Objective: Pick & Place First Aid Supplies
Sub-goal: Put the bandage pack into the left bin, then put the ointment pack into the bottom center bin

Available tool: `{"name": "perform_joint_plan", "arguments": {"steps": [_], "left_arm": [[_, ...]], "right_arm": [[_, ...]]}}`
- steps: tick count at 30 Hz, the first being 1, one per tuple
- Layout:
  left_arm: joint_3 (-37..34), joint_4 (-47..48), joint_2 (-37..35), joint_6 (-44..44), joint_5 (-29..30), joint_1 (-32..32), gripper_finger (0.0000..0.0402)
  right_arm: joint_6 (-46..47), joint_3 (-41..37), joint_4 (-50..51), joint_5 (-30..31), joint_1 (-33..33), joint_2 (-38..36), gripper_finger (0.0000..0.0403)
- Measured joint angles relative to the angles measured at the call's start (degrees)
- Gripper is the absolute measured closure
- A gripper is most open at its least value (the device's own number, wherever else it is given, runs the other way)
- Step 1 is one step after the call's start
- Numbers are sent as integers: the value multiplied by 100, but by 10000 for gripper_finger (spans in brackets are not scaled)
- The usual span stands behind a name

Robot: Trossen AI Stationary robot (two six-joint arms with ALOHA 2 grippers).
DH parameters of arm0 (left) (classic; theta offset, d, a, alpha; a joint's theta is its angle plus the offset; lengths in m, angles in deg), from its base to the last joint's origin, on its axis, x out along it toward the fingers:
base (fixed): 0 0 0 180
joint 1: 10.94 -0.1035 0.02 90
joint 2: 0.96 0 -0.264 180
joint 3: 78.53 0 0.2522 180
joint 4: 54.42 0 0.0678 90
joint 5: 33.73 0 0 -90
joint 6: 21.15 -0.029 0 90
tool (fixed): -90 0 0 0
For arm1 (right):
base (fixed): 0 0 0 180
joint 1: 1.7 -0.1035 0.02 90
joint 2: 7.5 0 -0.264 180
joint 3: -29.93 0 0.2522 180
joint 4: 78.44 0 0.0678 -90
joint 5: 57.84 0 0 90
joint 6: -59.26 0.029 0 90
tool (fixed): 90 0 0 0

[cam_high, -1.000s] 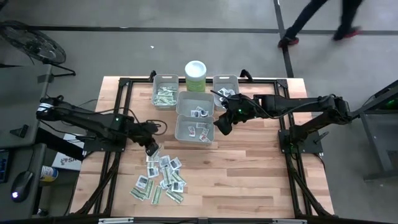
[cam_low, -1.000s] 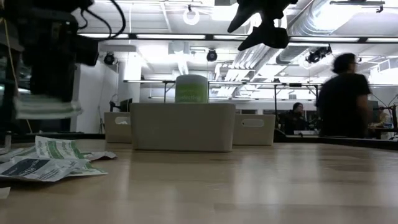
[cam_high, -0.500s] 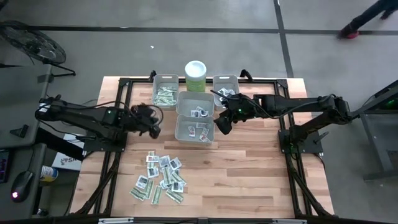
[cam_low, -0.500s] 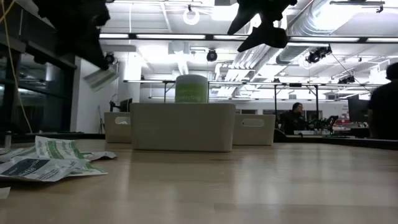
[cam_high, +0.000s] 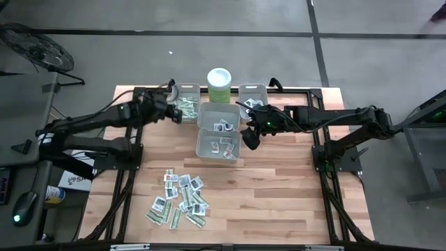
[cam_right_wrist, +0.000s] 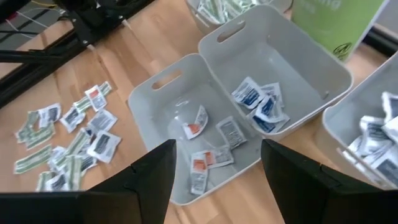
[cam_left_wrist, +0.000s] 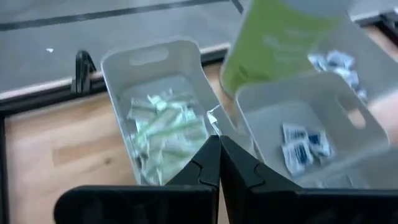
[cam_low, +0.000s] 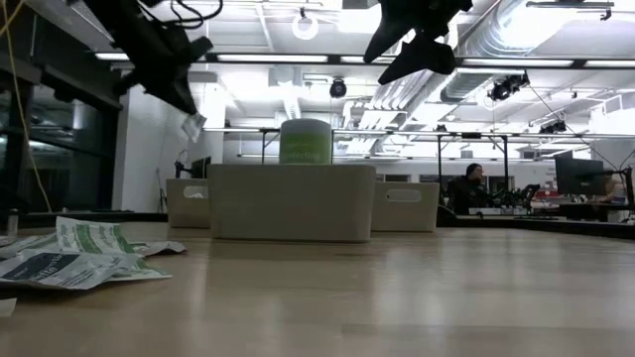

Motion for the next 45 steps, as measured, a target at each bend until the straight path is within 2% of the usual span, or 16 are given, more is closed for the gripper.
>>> {"name": "perform_joint_plan", "arguments": {"steps": [7,14,24,33,37,45], "left_arm": [[9,-804,461,-585,-1071,-1365,401],[9,-1548,1195,-547,-1743,-2034,401],[7,-1649,2017,253,-1625,-2081,401],[7,-1614,2159,640,-1516,-2081,399],[7,-1532,2159,589,-1497,-2081,374],[4,-1512,2155,393,-1631,-2081,277]], "right_arm": [[-422,0,6,95,2,0,174],[-606,0,11,122,2,0,175],[-859,0,150,121,2,0,178],[-1080,0,188,100,2,0,178],[-1185,0,188,97,2,0,176],[-1203,0,192,24,2,0,176]]}}
